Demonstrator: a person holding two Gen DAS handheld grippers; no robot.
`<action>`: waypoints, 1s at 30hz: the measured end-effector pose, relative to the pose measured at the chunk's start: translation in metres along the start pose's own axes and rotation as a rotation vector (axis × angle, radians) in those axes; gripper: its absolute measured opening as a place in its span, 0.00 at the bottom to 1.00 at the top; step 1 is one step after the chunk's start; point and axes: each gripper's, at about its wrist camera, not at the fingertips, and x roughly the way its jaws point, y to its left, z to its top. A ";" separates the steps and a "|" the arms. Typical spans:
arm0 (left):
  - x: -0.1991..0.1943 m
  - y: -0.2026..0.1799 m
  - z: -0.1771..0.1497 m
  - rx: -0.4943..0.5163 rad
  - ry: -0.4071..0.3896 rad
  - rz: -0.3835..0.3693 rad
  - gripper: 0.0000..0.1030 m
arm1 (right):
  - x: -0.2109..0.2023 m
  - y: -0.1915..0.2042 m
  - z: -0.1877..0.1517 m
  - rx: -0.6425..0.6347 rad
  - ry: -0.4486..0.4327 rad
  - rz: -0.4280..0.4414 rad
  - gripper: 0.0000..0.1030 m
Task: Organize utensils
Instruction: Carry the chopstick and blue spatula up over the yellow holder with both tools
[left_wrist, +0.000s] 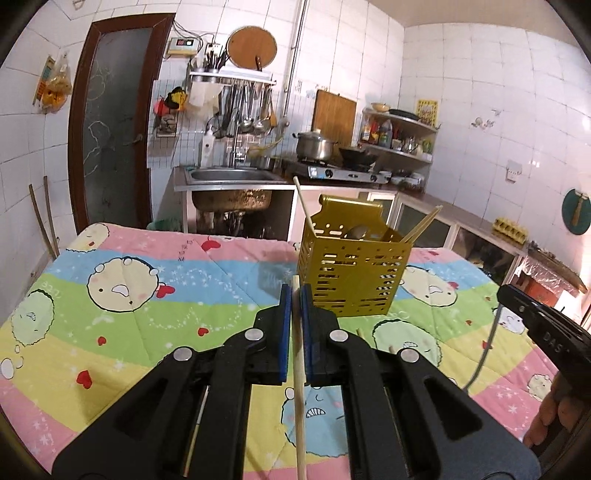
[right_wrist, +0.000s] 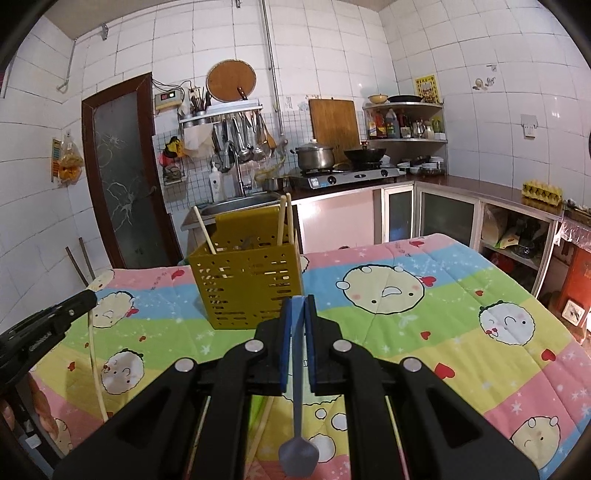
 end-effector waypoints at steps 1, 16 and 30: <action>-0.005 0.000 -0.001 0.001 -0.004 -0.005 0.04 | -0.002 0.000 0.000 0.001 -0.003 0.001 0.07; -0.054 0.003 0.000 0.003 -0.133 -0.038 0.04 | -0.023 0.009 0.004 -0.018 -0.045 0.011 0.07; -0.043 0.000 0.026 0.021 -0.165 -0.035 0.04 | -0.016 0.013 0.017 -0.026 -0.060 0.006 0.07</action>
